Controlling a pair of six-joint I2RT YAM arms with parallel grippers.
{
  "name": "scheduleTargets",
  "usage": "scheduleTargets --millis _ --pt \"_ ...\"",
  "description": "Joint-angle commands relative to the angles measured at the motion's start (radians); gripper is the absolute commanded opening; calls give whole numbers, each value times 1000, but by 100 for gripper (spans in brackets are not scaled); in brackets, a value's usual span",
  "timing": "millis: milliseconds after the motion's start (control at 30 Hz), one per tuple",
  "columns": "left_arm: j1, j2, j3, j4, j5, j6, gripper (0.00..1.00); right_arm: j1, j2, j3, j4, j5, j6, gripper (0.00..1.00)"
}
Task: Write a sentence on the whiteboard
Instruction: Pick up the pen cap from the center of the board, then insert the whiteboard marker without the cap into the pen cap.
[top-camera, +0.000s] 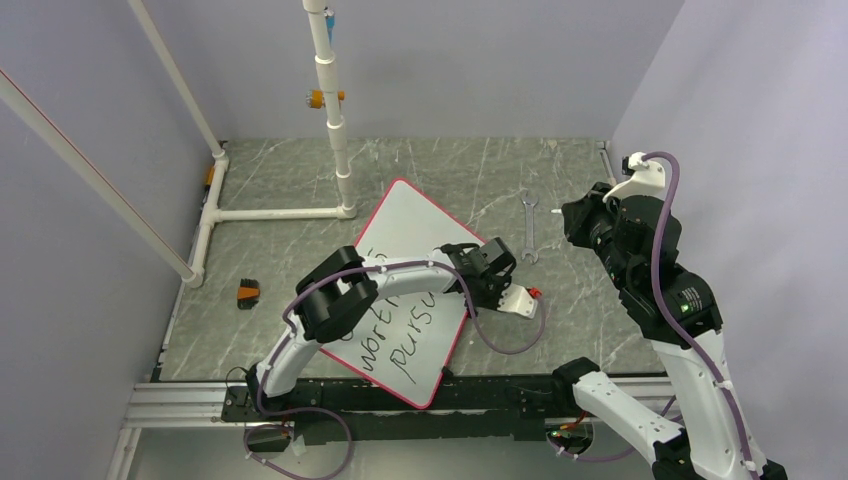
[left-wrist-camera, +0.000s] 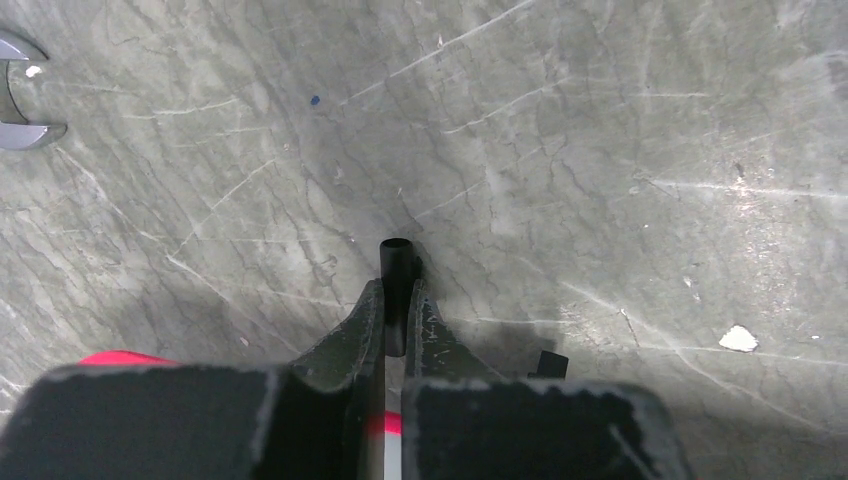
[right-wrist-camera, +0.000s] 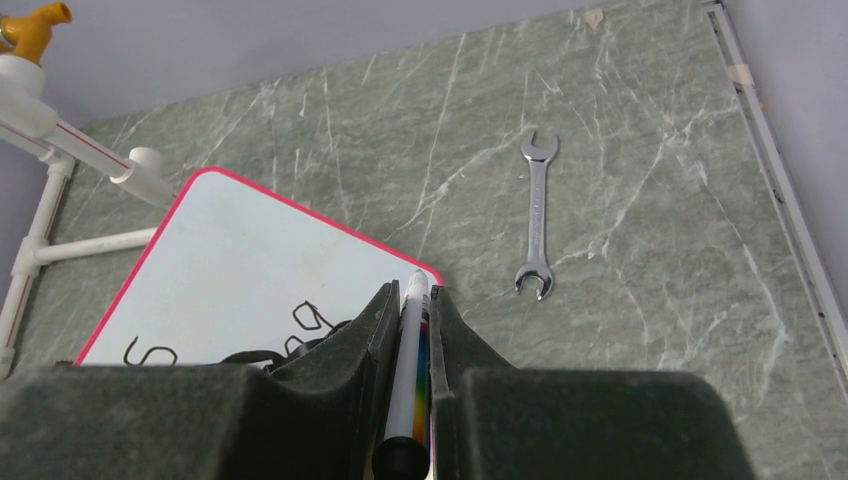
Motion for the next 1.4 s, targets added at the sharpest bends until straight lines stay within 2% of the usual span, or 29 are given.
scheduleTargets --millis 0,67,467,667,900,1167,1367 --pt "-14 40 10 -55 57 -1 3 -2 2 43 -1 20 -20 0" --pt "-14 19 5 -39 69 -16 0 -2 7 46 1 25 -22 0" --pt "-6 -245 -98 104 106 -154 0 -2 40 110 14 18 -22 0" --pt "41 -410 -151 155 164 -247 0 -3 41 120 29 -25 -16 0" --pt "128 -593 -258 235 240 -334 0 -3 31 102 75 -187 -26 0" --pt "214 -733 -357 263 286 -367 0 -3 19 43 148 -417 -18 0" --pt "232 -804 -391 262 277 -350 0 -1 43 22 198 -588 -9 0"
